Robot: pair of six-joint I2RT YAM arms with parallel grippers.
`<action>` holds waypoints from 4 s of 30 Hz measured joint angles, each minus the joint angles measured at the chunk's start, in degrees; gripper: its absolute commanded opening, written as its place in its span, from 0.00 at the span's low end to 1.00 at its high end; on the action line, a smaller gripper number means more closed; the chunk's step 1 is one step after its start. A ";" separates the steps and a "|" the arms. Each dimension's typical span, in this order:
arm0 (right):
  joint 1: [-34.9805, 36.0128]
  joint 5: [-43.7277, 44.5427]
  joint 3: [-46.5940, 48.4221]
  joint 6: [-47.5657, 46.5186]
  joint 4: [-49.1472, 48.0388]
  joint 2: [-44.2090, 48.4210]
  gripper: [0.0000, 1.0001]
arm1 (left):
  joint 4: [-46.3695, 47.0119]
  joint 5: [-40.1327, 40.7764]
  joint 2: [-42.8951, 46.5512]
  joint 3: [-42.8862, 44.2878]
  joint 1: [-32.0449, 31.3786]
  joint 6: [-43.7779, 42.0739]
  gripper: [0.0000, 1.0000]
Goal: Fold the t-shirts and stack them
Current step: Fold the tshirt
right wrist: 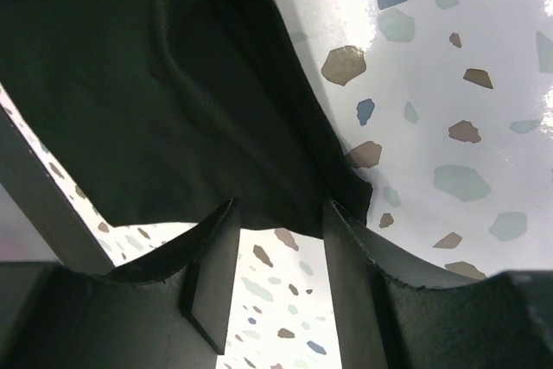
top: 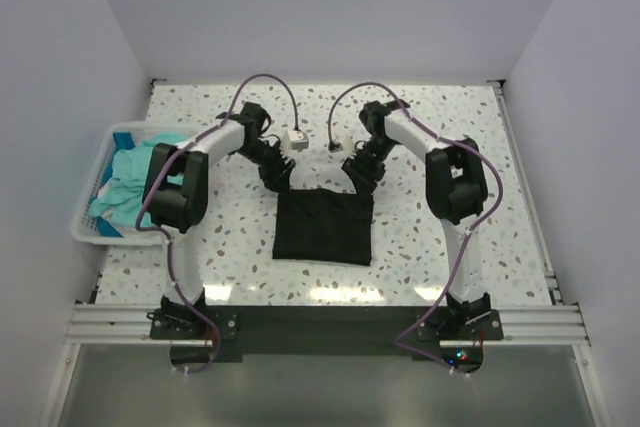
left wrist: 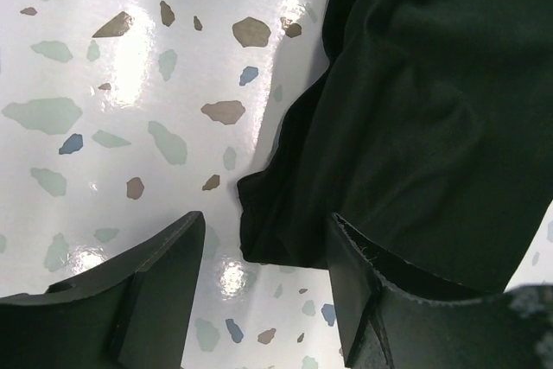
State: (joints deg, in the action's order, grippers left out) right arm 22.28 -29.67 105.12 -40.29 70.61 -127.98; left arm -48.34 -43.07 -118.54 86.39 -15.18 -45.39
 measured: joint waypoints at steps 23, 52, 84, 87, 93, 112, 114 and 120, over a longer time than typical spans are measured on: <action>0.37 4.68 -1.31 -1.27 -2.10 4.11 0.00 | -7.98 1.07 2.40 1.86 5.11 -3.30 0.00; -0.68 7.41 -1.77 24.83 -19.23 12.26 0.99 | 12.44 0.17 16.96 -8.72 9.05 18.58 1.00; 3.08 -35.19 -37.88 51.06 -39.04 9.29 0.98 | 71.10 -27.67 10.47 -47.89 -4.28 78.47 0.95; 1.90 -37.48 -39.56 48.78 -39.82 9.79 0.99 | 65.83 -28.35 11.34 -47.01 -3.65 72.50 0.95; -0.70 -35.28 -38.10 41.22 -29.11 11.02 0.99 | 48.17 -24.48 15.72 -44.04 -2.60 57.66 0.97; -2.56 -30.25 -10.49 52.30 -35.06 -3.50 0.98 | 45.81 -20.46 -2.89 -13.09 3.08 61.33 1.00; -3.63 -33.59 -9.97 53.29 -35.04 -5.16 0.96 | 47.56 -23.06 -5.44 -12.61 4.76 63.43 1.00; -5.79 -31.52 -5.90 48.81 -30.97 -6.03 0.94 | 45.46 -23.04 -7.48 -6.80 6.93 63.23 1.00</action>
State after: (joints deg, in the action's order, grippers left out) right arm 16.49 -61.19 99.22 8.51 39.64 -134.02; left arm -2.87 -66.11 -126.02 79.59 -8.25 17.85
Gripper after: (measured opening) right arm 0.934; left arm 0.997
